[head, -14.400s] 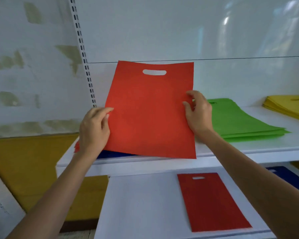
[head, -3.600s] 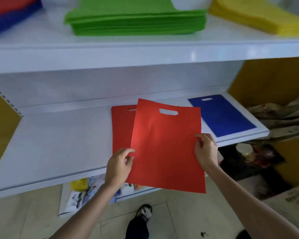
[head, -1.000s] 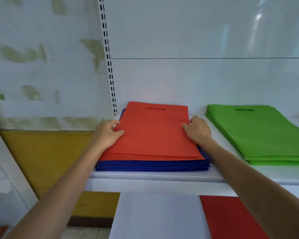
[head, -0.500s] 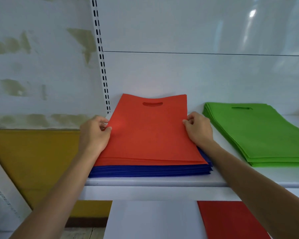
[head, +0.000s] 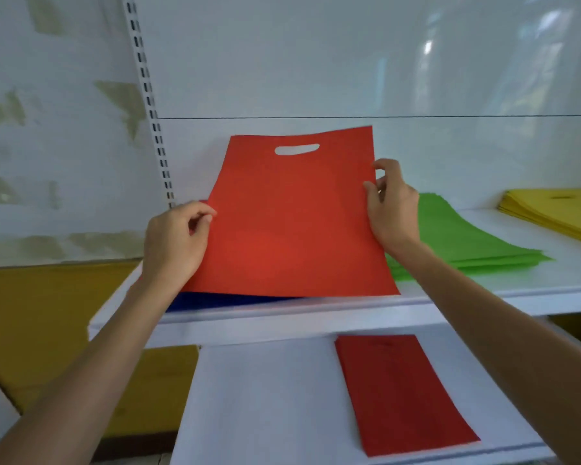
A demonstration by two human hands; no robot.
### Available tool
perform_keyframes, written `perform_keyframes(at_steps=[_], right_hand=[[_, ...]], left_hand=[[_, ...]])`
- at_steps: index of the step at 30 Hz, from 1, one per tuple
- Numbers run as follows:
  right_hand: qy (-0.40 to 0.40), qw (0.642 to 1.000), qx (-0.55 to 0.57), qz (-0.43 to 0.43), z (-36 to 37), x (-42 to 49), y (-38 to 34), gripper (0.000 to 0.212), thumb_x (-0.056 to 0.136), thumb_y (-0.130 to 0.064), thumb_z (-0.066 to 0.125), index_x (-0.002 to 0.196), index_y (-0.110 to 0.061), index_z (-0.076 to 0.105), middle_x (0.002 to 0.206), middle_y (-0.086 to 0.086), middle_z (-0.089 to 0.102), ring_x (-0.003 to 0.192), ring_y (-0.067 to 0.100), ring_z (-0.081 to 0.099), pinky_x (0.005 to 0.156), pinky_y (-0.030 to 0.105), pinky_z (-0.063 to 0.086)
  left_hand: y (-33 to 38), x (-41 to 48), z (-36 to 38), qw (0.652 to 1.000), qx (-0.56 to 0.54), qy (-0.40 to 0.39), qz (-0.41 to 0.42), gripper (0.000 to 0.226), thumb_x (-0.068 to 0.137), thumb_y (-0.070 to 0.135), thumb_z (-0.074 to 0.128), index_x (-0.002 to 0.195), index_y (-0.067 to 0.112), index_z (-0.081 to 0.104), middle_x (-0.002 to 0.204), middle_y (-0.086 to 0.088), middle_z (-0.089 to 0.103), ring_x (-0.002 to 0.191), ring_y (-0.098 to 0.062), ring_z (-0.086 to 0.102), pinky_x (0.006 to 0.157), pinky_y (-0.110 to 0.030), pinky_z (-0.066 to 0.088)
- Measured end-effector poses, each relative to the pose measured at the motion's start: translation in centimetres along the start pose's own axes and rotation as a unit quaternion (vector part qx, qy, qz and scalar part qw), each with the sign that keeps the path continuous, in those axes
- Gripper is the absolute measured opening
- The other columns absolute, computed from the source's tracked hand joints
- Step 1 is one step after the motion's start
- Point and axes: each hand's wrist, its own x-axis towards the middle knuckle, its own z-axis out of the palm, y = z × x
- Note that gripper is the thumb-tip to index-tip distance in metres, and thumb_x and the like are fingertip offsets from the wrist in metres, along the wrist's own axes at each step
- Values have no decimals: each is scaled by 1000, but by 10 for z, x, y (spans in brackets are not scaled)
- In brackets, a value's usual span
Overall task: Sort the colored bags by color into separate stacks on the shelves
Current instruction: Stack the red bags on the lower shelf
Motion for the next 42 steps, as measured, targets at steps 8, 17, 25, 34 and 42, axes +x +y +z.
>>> perform_keyframes(at_steps=[8, 17, 25, 34, 42], right_hand=[[-21, 990, -121, 71, -167, -59, 84, 24, 89, -6, 50, 111, -3, 60, 110, 13, 61, 91, 28, 57, 79, 26, 37], [-73, 945, -237, 213, -334, -180, 165, 25, 86, -3, 54, 110, -2, 60, 104, 15, 60, 90, 31, 55, 76, 23, 32], [-154, 893, -276, 320, -373, -243, 208, 28, 84, -4, 55, 110, -5, 65, 108, 13, 64, 98, 28, 57, 80, 25, 35], [-236, 881, -265, 313, -265, -266, 269, 29, 87, -1, 50, 113, -3, 62, 109, 15, 61, 95, 28, 56, 77, 25, 37], [-360, 847, -303, 246, -102, -285, 341, 42, 87, -9, 48, 128, -3, 51, 130, 15, 51, 121, 32, 42, 99, 41, 34]], left_hand=[[129, -80, 69, 989, -67, -103, 87, 26, 83, 8, 59, 108, 8, 66, 101, -12, 64, 90, -31, 60, 83, -34, 43], [225, -216, 145, 941, -133, -273, 147, 42, 80, 24, 43, 113, 10, 64, 109, -7, 63, 99, -27, 60, 84, -34, 47], [225, -300, 203, 887, -144, -419, 129, 30, 87, 20, 47, 109, 16, 68, 102, 1, 65, 97, -21, 61, 81, -32, 48], [146, -332, 267, 884, -140, -445, 15, 27, 92, 14, 50, 116, 14, 64, 106, 1, 64, 81, -12, 60, 74, -27, 49], [39, -335, 329, 902, -60, -421, -76, 35, 91, 15, 54, 126, 11, 56, 120, -3, 57, 114, -17, 50, 94, -22, 37]])
